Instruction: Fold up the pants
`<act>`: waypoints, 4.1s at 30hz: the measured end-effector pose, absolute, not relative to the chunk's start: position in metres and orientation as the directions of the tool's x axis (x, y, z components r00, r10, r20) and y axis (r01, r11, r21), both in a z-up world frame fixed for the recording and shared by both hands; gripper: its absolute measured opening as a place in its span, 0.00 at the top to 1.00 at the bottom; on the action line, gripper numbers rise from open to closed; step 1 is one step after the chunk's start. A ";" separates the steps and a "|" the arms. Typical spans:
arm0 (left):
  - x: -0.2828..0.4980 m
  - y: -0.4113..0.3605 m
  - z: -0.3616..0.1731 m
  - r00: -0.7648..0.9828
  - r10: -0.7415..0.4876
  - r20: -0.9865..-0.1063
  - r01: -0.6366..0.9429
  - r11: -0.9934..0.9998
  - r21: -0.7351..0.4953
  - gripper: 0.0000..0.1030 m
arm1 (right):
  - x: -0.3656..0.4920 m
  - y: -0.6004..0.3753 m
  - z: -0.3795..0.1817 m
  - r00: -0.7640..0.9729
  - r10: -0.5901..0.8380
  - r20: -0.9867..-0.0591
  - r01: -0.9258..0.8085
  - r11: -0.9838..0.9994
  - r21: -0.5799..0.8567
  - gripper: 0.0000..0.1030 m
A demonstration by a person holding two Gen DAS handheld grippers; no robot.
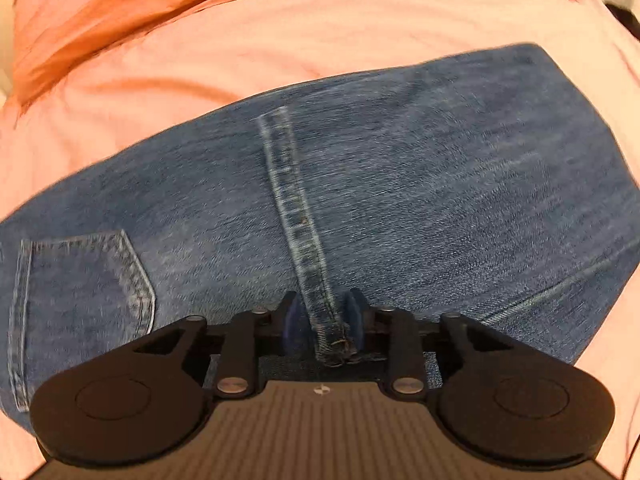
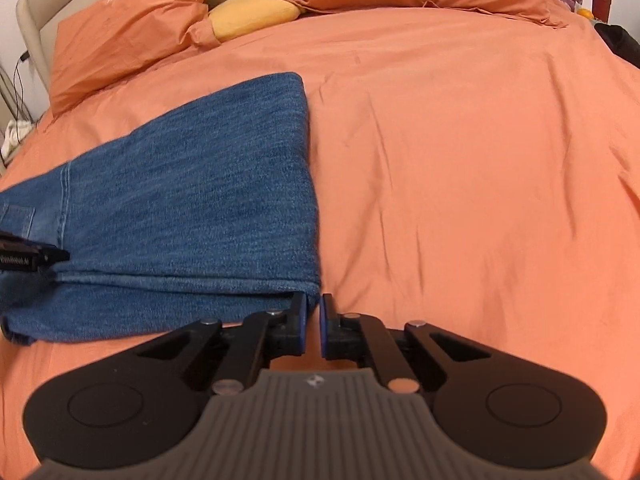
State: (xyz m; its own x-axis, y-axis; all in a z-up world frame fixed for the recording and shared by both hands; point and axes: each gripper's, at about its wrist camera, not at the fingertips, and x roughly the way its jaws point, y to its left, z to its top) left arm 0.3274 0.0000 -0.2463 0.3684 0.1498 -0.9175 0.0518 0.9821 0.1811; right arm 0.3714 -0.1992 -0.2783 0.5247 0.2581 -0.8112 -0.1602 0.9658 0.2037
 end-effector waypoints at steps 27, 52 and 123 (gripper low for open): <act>0.202 0.230 -0.119 0.522 0.134 -0.843 -0.370 0.926 -0.081 0.24 | 0.350 -0.021 -0.198 0.491 0.321 -0.810 -0.672 0.732 -0.117 0.99; 0.189 0.357 -0.232 0.712 0.029 -0.701 -0.659 0.371 -0.654 0.22 | 0.445 0.146 -0.245 0.249 0.283 -0.926 -0.955 0.228 -0.188 0.77; 0.331 -0.200 -0.180 0.497 -0.255 -0.830 0.333 0.939 -0.089 0.25 | 0.380 -0.271 -0.220 0.386 0.463 -0.798 -0.518 0.824 0.227 0.66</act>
State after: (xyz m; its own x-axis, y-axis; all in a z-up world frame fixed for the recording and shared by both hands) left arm 0.3314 -0.2000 -0.1796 0.4969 -0.2548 -0.8296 0.3333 0.9386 -0.0887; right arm 0.3802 -0.2712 -0.2204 0.3861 0.4626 -0.7981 -0.5182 0.8245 0.2272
